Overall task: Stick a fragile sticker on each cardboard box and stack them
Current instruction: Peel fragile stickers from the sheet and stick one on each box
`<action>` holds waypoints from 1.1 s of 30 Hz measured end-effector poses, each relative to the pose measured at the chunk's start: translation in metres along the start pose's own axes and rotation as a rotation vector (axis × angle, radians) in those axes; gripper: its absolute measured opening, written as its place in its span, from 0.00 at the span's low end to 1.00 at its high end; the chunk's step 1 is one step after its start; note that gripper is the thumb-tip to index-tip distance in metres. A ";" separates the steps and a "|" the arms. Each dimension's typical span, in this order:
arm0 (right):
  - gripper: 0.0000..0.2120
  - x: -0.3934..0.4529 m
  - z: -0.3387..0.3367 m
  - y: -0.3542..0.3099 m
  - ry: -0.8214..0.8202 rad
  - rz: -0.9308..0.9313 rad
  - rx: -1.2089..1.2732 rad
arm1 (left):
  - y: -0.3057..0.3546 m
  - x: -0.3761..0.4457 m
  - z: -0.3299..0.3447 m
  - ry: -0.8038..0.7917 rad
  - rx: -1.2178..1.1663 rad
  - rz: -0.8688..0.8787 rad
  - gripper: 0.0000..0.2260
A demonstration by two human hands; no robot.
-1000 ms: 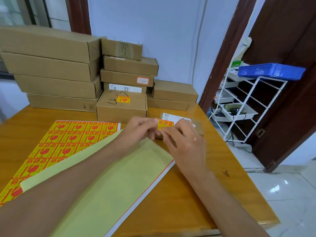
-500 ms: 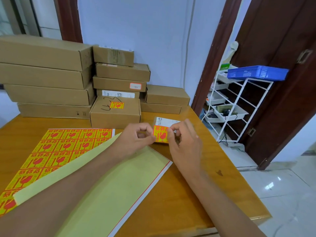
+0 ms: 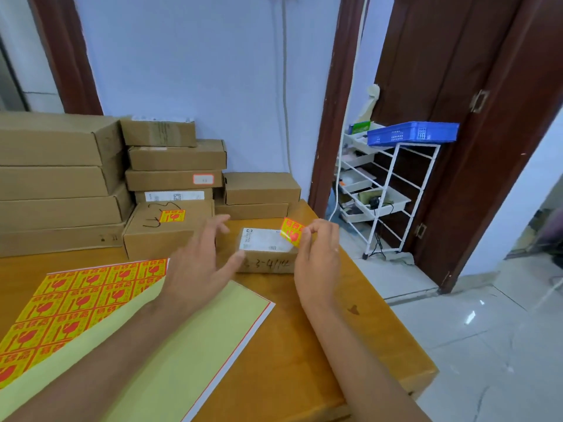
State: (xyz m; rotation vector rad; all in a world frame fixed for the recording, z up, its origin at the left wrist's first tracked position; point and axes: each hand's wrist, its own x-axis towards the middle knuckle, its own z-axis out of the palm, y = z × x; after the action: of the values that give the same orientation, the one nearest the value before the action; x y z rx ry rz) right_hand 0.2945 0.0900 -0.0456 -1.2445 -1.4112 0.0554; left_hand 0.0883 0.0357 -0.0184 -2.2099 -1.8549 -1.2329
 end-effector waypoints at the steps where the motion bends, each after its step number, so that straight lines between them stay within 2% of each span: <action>1: 0.07 0.000 0.001 0.001 -0.016 0.003 0.004 | 0.003 0.003 -0.001 -0.054 0.144 0.042 0.30; 4: 0.08 0.001 0.001 0.003 -0.070 0.002 0.000 | 0.013 0.022 -0.002 -0.135 0.345 0.086 0.37; 9: 0.09 0.000 0.000 0.000 -0.076 -0.075 0.064 | 0.007 0.030 0.016 -0.265 0.266 0.004 0.37; 12: 0.09 -0.003 0.000 -0.004 -0.143 -0.126 0.099 | 0.002 0.011 0.026 -0.179 0.110 -0.015 0.35; 15: 0.08 -0.004 0.004 -0.008 -0.235 -0.176 0.082 | 0.002 0.009 0.025 -0.089 0.086 0.053 0.39; 20: 0.07 -0.005 0.012 -0.005 -0.240 -0.261 0.024 | 0.003 0.010 0.033 -0.100 0.074 0.095 0.43; 24: 0.06 -0.003 0.013 -0.001 -0.232 -0.234 0.037 | -0.001 0.014 0.031 -0.124 0.049 0.093 0.50; 33: 0.07 -0.002 0.009 -0.005 -0.257 -0.172 0.106 | -0.006 0.008 0.026 -0.091 0.093 0.123 0.48</action>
State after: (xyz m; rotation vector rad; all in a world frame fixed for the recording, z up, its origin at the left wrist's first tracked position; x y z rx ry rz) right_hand 0.2846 0.0921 -0.0464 -1.0513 -1.7104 0.1745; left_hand 0.0973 0.0564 -0.0350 -2.3261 -1.7366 -1.0221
